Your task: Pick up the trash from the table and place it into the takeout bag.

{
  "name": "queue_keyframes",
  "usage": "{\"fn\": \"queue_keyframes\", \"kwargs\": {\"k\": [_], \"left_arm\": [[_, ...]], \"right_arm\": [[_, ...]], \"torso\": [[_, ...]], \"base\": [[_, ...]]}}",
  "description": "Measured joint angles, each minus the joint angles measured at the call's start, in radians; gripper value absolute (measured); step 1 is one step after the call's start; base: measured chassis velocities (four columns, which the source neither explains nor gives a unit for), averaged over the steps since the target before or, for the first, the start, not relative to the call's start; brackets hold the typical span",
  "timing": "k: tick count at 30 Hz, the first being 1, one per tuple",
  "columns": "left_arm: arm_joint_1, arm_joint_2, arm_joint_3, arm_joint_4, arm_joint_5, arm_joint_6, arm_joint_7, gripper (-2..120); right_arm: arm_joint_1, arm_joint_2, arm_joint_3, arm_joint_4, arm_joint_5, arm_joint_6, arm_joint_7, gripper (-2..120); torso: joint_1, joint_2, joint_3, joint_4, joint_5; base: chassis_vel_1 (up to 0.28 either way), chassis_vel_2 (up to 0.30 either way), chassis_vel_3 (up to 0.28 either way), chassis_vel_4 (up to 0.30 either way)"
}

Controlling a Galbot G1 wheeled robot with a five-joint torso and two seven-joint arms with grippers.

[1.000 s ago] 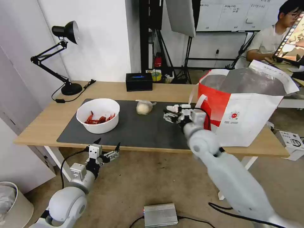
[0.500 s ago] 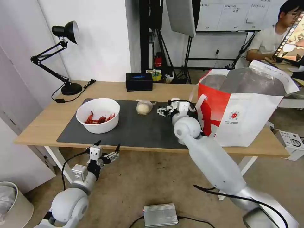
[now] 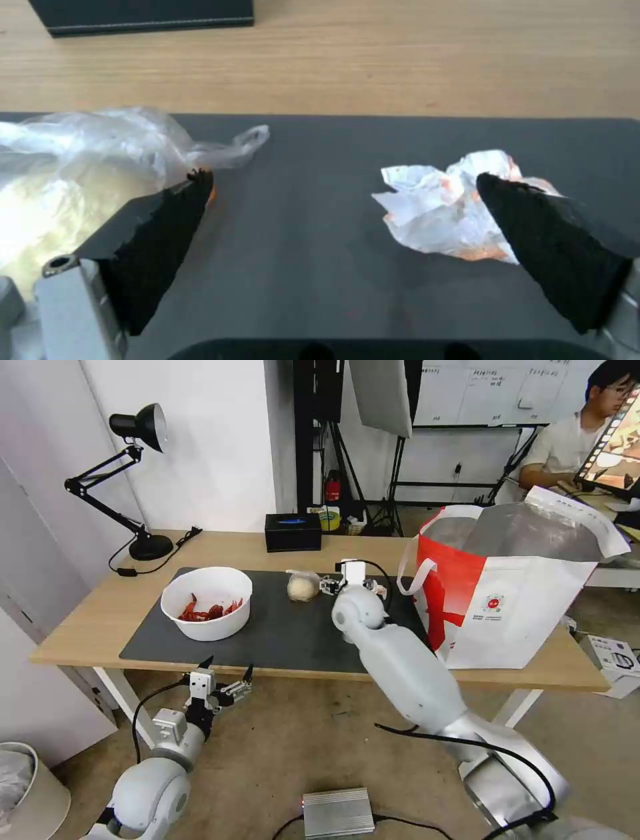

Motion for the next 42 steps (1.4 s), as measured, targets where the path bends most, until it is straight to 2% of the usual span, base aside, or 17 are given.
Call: {"fn": "queue_keyframes", "kwargs": {"k": [15, 42], "left_arm": [[0.003, 0.004, 0.013, 0.001, 0.001, -0.001, 0.002, 100], [0.006, 0.013, 0.020, -0.022, 0.002, -0.001, 0.001, 100]], "right_arm": [[0.001, 0.003, 0.032, -0.019, -0.014, -0.001, 0.057, 100], [0.011, 0.010, 0.071, -0.049, -0.008, -0.008, 0.083, 100]], "torso": [[0.000, 0.000, 0.000, -0.0001, 0.0001], [0.000, 0.000, 0.000, -0.0001, 0.0001]], "base": [[0.000, 0.000, 0.000, 0.000], [0.000, 0.000, 0.000, 0.000]]}}
